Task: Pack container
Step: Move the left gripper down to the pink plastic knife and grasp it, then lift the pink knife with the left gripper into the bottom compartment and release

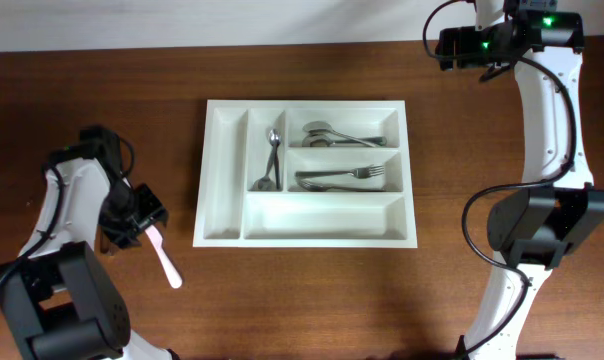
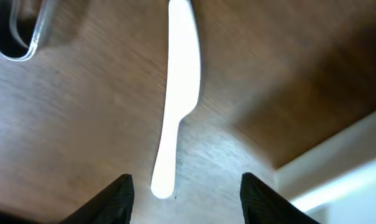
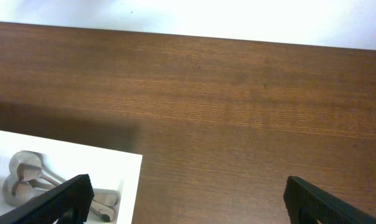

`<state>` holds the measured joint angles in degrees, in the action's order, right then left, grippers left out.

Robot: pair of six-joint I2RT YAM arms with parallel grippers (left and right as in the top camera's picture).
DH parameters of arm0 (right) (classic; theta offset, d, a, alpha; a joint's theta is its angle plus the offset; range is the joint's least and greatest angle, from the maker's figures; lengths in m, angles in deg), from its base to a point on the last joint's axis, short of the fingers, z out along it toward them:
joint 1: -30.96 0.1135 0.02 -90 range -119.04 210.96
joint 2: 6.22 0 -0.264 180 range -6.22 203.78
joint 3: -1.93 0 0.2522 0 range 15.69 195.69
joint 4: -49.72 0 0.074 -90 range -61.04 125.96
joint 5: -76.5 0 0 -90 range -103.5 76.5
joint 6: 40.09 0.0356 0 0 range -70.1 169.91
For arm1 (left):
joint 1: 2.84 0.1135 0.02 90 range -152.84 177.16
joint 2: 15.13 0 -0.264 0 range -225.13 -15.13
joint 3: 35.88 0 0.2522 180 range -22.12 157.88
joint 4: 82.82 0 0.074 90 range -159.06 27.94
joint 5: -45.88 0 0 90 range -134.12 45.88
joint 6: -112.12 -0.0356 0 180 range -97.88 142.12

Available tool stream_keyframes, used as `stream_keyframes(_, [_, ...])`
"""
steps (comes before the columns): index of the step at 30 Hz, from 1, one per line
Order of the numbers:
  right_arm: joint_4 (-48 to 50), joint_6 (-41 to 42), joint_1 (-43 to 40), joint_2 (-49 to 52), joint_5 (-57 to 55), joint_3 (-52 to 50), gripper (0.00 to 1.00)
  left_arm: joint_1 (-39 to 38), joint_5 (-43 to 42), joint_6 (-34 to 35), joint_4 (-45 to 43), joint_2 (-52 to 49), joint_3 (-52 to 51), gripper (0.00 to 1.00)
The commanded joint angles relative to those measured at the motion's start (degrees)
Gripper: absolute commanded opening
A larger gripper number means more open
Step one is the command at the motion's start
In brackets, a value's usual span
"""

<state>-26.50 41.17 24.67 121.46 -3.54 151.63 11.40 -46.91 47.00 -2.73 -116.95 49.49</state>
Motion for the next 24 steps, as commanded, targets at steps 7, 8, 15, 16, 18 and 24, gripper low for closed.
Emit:
stream_keyframes(7, [0.13,0.68,0.22,-0.31,-0.13,0.24,0.99,-0.22,0.9,-1.16,-12.28,1.25,-11.85,0.58])
stream_keyframes(8, [0.13,0.68,0.22,-0.31,-0.13,0.24,0.99,-0.22,1.09,-1.16,-13.22,1.25,-12.74,0.58])
stream_keyframes(15, [0.13,0.68,0.22,-0.31,-0.13,0.24,0.99,-0.22,1.31,-1.2,-20.61,1.25,-20.28,0.51])
stream_keyframes(16, [0.13,0.68,0.22,-0.31,-0.13,0.24,0.99,-0.22,1.31,-1.2,-20.87,1.25,-20.65,0.44])
stream_keyframes(18, [0.13,0.68,0.22,-0.31,-0.13,0.24,0.99,-0.22,1.31,-1.27,-20.94,1.25,-20.9,0.13])
stream_keyframes(24, [0.13,0.68,0.22,-0.31,-0.13,0.24,0.99,-0.22,1.73,-2.51,-21.81,1.25,-20.79,0.02])
